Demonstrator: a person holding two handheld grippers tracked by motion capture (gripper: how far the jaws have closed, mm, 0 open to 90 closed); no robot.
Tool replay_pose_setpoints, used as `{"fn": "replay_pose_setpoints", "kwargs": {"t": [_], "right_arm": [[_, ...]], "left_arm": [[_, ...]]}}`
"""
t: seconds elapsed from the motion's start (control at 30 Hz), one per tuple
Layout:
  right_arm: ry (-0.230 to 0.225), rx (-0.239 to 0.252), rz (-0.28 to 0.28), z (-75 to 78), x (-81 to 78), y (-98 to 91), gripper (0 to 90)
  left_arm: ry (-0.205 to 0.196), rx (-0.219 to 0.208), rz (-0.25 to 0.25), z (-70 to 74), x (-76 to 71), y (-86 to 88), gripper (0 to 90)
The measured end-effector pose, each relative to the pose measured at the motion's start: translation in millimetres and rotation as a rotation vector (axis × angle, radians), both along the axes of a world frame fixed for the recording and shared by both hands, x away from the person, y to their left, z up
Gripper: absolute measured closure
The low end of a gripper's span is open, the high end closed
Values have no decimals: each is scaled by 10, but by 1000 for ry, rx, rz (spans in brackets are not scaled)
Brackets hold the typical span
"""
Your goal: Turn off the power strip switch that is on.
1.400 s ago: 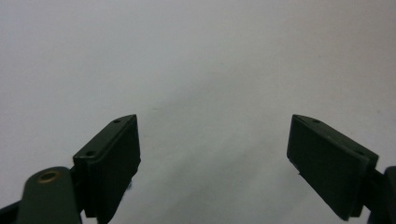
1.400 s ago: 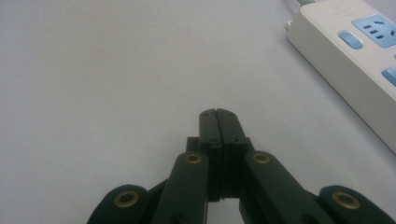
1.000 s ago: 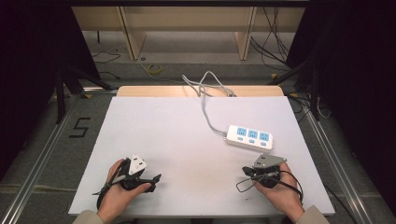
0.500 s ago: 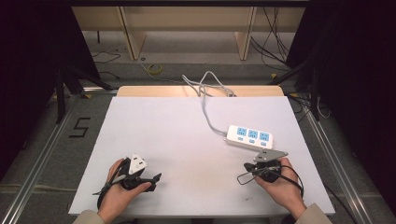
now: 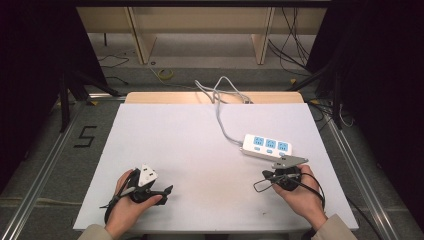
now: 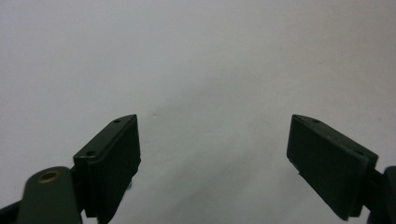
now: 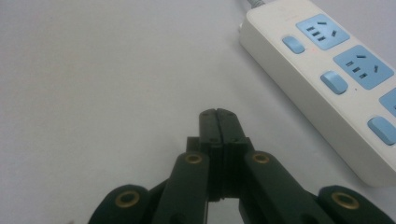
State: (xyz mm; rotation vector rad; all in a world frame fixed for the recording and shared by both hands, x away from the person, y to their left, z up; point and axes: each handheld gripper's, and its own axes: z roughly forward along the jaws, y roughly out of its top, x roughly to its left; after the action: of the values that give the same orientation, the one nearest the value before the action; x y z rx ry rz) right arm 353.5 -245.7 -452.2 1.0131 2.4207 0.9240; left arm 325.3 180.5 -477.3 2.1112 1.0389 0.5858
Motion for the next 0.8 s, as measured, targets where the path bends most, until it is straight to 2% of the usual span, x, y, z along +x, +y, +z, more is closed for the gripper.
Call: {"fn": "replay_pose_setpoints", "kwargs": {"t": [0.8], "right_arm": [[-3, -3, -28, 50, 122, -10, 900]], "left_arm": [[-2, 3, 2, 3, 3, -6, 173]]}}
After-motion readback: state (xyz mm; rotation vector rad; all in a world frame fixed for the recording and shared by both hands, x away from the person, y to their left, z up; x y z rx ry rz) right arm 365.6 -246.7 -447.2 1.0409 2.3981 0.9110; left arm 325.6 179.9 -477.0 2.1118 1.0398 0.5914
